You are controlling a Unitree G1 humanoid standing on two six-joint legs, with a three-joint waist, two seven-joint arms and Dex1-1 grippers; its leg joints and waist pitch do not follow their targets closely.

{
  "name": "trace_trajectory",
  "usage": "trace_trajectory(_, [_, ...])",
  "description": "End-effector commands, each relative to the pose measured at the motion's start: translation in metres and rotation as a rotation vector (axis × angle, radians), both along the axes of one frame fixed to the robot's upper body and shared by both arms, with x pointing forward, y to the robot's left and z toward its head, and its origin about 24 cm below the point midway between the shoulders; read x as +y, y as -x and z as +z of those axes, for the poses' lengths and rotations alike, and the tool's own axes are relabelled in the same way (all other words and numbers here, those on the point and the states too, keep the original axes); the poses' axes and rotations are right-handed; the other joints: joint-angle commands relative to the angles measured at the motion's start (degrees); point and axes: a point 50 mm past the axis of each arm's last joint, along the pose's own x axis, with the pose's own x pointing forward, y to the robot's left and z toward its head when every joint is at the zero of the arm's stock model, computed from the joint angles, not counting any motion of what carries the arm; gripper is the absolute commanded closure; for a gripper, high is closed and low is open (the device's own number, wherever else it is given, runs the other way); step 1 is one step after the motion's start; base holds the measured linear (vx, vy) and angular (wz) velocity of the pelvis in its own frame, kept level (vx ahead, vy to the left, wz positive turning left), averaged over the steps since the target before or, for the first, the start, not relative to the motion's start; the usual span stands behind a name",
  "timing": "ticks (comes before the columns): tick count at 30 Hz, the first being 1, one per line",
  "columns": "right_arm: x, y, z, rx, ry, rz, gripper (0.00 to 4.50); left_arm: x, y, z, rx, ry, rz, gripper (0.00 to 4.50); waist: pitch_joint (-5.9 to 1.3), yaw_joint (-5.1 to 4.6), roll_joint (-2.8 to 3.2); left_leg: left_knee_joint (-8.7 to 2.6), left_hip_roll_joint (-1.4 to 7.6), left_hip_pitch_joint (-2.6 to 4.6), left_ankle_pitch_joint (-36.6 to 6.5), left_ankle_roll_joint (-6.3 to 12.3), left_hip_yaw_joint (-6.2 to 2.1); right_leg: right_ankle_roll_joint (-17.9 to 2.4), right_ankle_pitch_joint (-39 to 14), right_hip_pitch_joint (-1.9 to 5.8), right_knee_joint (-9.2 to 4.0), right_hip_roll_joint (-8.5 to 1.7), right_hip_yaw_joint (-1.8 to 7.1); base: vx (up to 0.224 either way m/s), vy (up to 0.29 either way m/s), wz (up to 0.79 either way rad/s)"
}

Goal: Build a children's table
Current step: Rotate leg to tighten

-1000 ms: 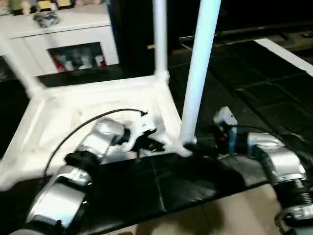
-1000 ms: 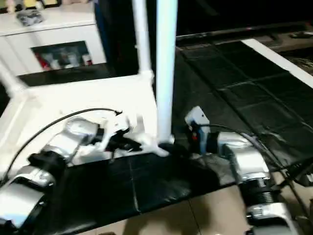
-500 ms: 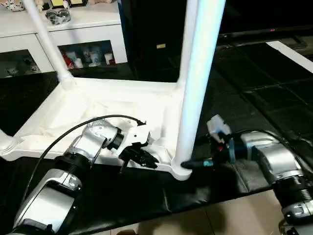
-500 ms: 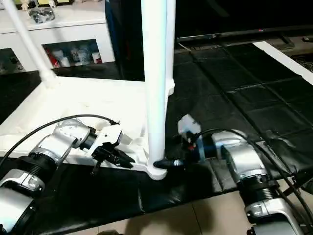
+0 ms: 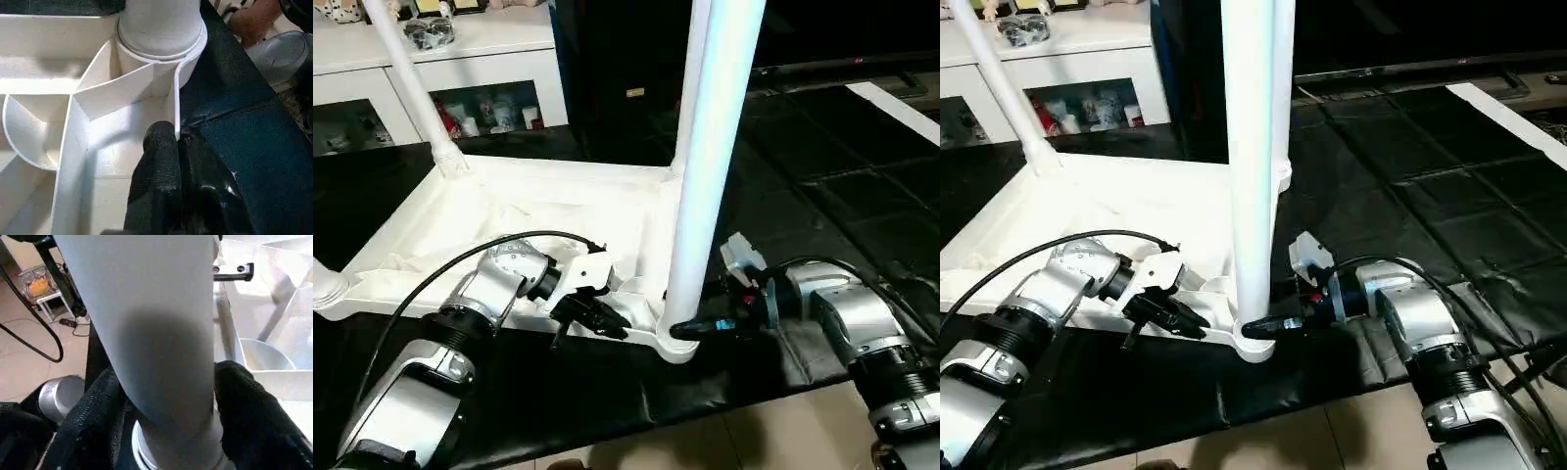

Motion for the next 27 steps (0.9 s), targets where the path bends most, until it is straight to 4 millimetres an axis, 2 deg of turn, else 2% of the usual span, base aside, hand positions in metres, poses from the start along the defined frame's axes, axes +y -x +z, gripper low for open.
trace_trajectory(1, [0.006,0.001,0.002,-0.004,-0.018,0.034,2.11,-0.006,0.000,0.007,-0.043,0.015,-0.055,4.50,-4.40,-0.26,-0.99,-3.51,1.65,0.46,-6.8,5.38,-0.07,-11.9,-12.6,3.44,-2.79,-3.48,2.93,0.000,0.000,0.00])
trace_trajectory(2, [0.006,0.001,0.002,-0.003,-0.018,0.036,2.29,-0.006,0.000,0.007,-0.043,0.015,-0.053,4.50,-4.40,-0.25,-1.08,-3.50,1.66,0.48,-6.8,5.35,-0.06,-11.8,-12.8,3.41,-2.80,-3.50,2.95,0.000,0.000,0.00])
trace_trajectory(4, [0.008,0.003,0.001,0.003,-0.020,0.045,2.36,-0.006,-0.001,0.007,-0.048,0.017,-0.037,4.50,-4.35,-0.27,-1.04,-3.52,1.66,0.48,-7.1,5.22,-0.06,-11.5,-13.4,3.39,-2.87,-3.49,2.95,0.000,0.000,0.00])
trace_trajectory(6, [0.008,0.004,0.000,0.005,-0.022,0.048,2.38,-0.006,-0.001,0.007,-0.049,0.018,-0.031,4.50,-4.32,-0.26,-1.04,-3.55,1.66,0.48,-7.3,5.09,-0.07,-11.3,-13.9,3.37,-2.92,-3.50,2.94,0.000,0.000,0.00])
trace_trajectory(8, [0.011,0.009,-0.002,0.022,-0.052,0.039,2.41,-0.011,-0.005,0.005,-0.048,0.034,0.033,4.50,-4.28,-0.29,-0.62,-3.54,1.65,0.54,-7.9,4.82,-0.05,-11.1,-13.9,3.31,-3.11,-3.36,2.98,0.000,0.000,0.00])
trace_trajectory(12, [0.015,0.012,-0.003,0.028,-0.090,-0.019,2.43,-0.019,-0.010,0.005,-0.043,0.064,0.117,4.50,-4.25,0.07,-0.72,-3.57,1.73,0.68,-8.0,4.60,-0.10,-11.2,-13.9,3.24,-3.07,-3.39,3.00,0.000,0.000,0.00])
trace_trajectory(13, [0.017,0.013,-0.003,0.040,-0.098,-0.050,2.44,-0.022,-0.012,0.005,-0.046,0.070,0.142,4.50,-4.22,0.06,0.02,-3.57,1.68,0.73,-8.6,4.27,-0.14,-11.1,-14.6,3.22,-3.13,-3.38,3.03,0.000,0.000,0.00])
trace_trajectory(16, [0.029,0.016,-0.008,0.080,-0.147,-0.170,2.45,-0.035,-0.020,0.006,-0.067,0.094,0.263,4.50,-3.80,-0.13,-0.47,-3.82,1.36,0.94,-11.5,3.15,0.01,-9.2,-20.2,3.22,-4.16,-3.31,2.96,0.000,0.000,0.00])
trace_trajectory(18, [0.035,0.014,-0.015,0.093,-0.147,-0.266,2.45,-0.043,-0.025,0.007,-0.074,0.111,0.335,4.50,-3.58,-0.60,-0.48,-4.01,1.12,0.79,-12.2,2.42,-0.11,-7.8,-24.0,3.20,-4.49,-3.30,2.75,0.000,0.000,0.00])
trace_trajectory(20, [0.043,0.009,-0.023,0.100,-0.127,-0.381,2.45,-0.050,-0.028,0.007,-0.062,0.130,0.406,4.50,-3.37,-1.37,-0.63,-4.03,0.58,0.77,-13.5,1.51,-0.24,-5.1,-29.9,3.23,-5.25,-3.41,2.28,0.000,0.000,0.00])
trace_trajectory(21, [0.043,0.009,-0.023,0.100,-0.127,-0.381,2.45,-0.050,-0.028,0.007,-0.062,0.130,0.406,4.50,-3.34,-1.66,-0.61,-4.02,0.47,0.81,-13.8,1.32,-0.31,-4.6,-30.9,3.20,-5.49,-3.39,2.10,0.000,0.000,0.00])
trace_trajectory(22, [0.051,-0.004,-0.030,0.128,-0.108,-0.539,2.45,-0.059,-0.033,0.010,-0.062,0.147,0.487,4.50,-3.29,-2.78,-0.64,-4.05,0.26,0.68,-14.4,1.12,-0.39,-3.9,-31.9,3.18,-5.72,-3.29,1.88,0.000,0.000,0.00])
trace_trajectory(23, [0.053,-0.007,-0.032,0.136,-0.103,-0.581,2.45,-0.061,-0.035,0.010,-0.062,0.151,0.508,4.50,-3.33,-3.15,-0.52,-4.05,0.18,0.68,-14.9,0.97,-0.58,-3.9,-32.3,3.30,-5.76,-3.35,1.55,0.000,0.000,0.00])
trace_trajectory(24, [0.061,-0.016,-0.035,0.160,-0.086,-0.682,2.45,-0.066,-0.039,0.013,-0.063,0.166,0.578,4.50,-3.26,-4.12,-0.65,-4.18,0.09,0.35,-15.4,0.97,-0.78,-3.1,-32.9,3.58,-5.92,-3.15,1.20,0.000,0.000,0.00])
trace_trajectory(25, [0.066,-0.021,-0.036,0.162,-0.075,-0.728,2.45,-0.069,-0.041,0.014,-0.063,0.177,0.612,4.50,-3.23,-4.88,-0.39,-4.12,-0.08,0.20,-16.2,0.96,-0.97,-2.4,-33.9,3.68,-6.31,-3.19,0.70,0.000,0.000,0.00])
trace_trajectory(26, [0.068,-0.023,-0.036,0.164,-0.070,-0.749,2.45,-0.071,-0.042,0.015,-0.063,0.181,0.627,4.50,-3.23,-4.88,-0.39,-4.12,-0.08,0.20,-16.2,0.96,-0.97,-2.4,-33.9,3.68,-6.31,-3.19,0.70,0.000,0.000,0.00])
trace_trajectory(27, [0.080,-0.033,-0.035,0.179,-0.058,-0.829,2.45,-0.076,-0.046,0.019,-0.067,0.203,0.689,4.50,-3.34,-5.93,-0.55,-4.03,-0.16,0.01,-16.0,1.09,-1.12,-2.7,-32.8,3.75,-6.30,-3.28,0.63,0.000,0.000,0.00])
